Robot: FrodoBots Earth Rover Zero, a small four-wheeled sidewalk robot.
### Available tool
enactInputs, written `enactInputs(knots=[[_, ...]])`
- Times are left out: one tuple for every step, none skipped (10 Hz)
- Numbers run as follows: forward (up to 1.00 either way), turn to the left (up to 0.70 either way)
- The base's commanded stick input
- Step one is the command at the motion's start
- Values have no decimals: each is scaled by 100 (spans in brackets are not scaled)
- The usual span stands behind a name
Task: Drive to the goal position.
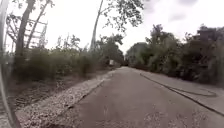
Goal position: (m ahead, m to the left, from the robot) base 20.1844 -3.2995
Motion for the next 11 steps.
enactInputs(knots=[[70, -1], [70, 0], [70, 0], [70, 0], [70, 0], [70, 0], [70, 0], [70, 0], [70, 0], [70, 0], [70, 0]])
